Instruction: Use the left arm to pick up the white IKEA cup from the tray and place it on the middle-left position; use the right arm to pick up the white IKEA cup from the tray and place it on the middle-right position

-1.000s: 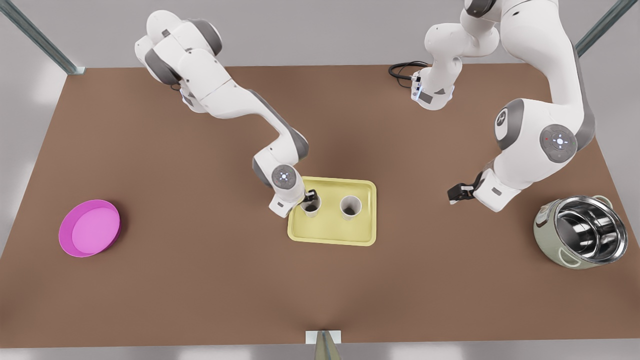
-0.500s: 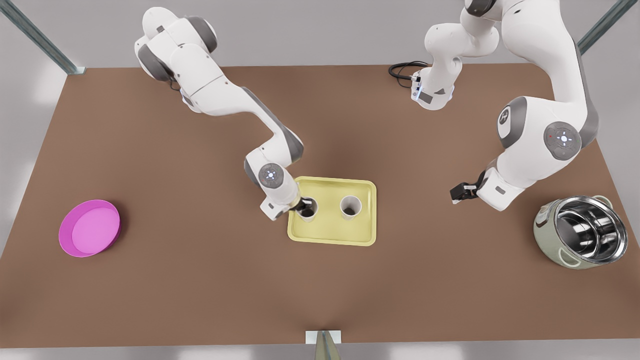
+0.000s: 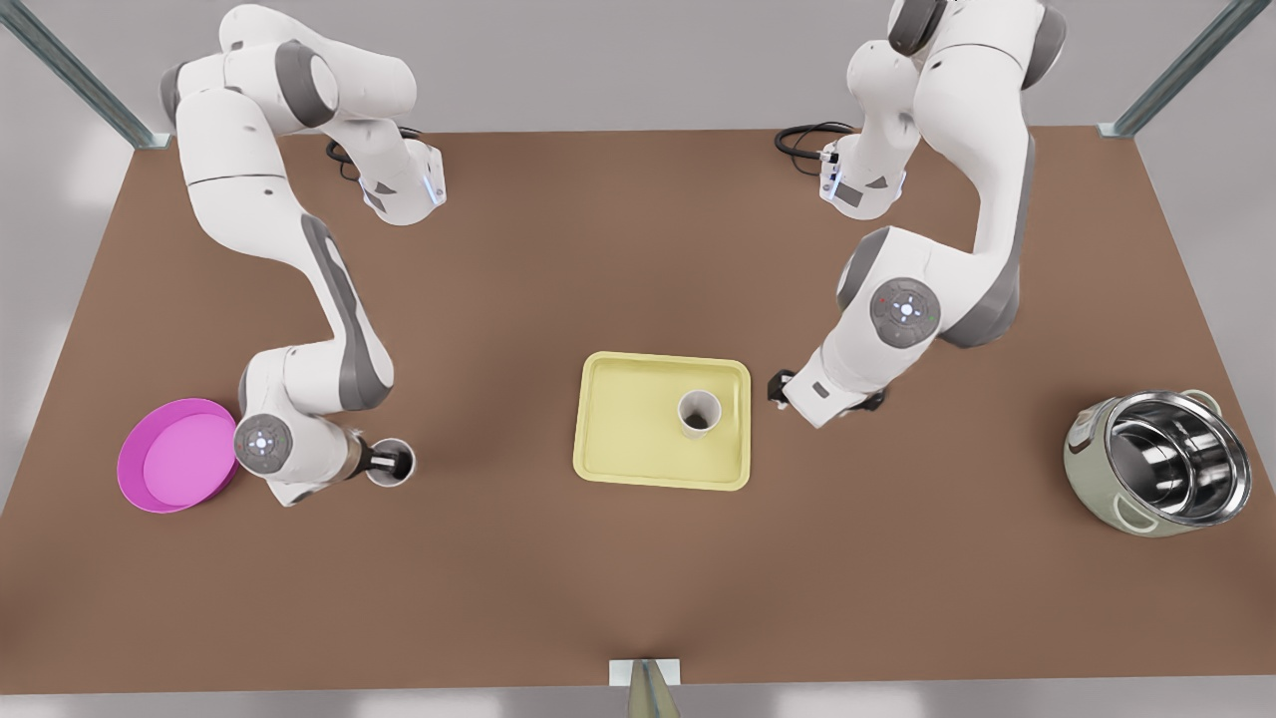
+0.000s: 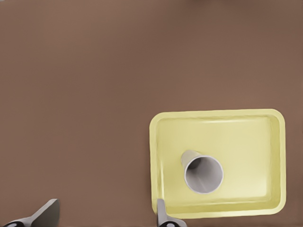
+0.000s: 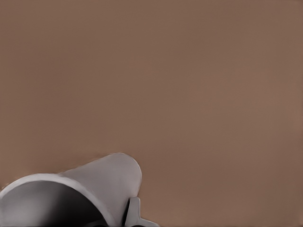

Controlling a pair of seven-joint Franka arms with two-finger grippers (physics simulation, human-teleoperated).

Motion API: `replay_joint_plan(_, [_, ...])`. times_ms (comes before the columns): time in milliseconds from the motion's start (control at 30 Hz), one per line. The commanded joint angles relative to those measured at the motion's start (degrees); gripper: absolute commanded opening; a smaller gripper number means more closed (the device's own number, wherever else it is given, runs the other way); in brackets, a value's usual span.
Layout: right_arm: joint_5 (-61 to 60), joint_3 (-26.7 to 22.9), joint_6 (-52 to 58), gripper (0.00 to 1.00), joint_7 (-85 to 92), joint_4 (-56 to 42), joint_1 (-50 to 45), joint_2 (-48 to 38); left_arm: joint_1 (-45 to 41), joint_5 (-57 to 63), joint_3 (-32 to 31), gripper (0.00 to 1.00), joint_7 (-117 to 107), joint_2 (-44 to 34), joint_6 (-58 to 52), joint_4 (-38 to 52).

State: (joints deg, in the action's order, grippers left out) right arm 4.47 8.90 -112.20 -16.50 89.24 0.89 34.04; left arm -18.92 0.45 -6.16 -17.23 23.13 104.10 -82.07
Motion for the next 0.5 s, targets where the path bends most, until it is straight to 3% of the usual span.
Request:
replay_joint_plan(0, [3.3, 0.1, 2.1, 0.00, 23.6, -1.5, 0.3, 2.3, -1.6, 0.9, -0.1, 1.00, -10.4, 1.2, 5.1, -0.3])
replay_joint_plan(167, [3.6, 0.1, -1.0, 0.00, 26.5, -3.0, 1.8, 6.2, -5.9, 1.5, -0.1, 1.00, -16.4, 5.4, 8.4, -0.5])
replay_joint_plan(200, [3.6, 0.1, -1.1, 0.46, 26.1, -3.0, 1.8, 6.2, -6.3, 1.1, -0.1, 1.00, -16.6, 5.4, 8.4, -0.9])
replay_joint_plan(233, [3.5, 0.1, -1.0, 0.80, 26.1, -3.0, 1.8, 6.1, -7.6, 1.2, -0.1, 1.00, -18.2, 5.9, 8.5, -1.3])
replay_joint_plan(300, [3.5, 0.1, -1.0, 1.00, 26.5, -3.0, 1.9, 6.1, -8.7, 1.5, -0.1, 1.00, -18.8, 7.4, 8.7, -1.8])
replay_joint_plan(467, [3.4, -0.1, -1.0, 1.00, 26.7, -3.0, 2.5, 5.7, -8.8, 1.5, -0.1, 1.00, -18.8, 9.4, 13.1, -5.1])
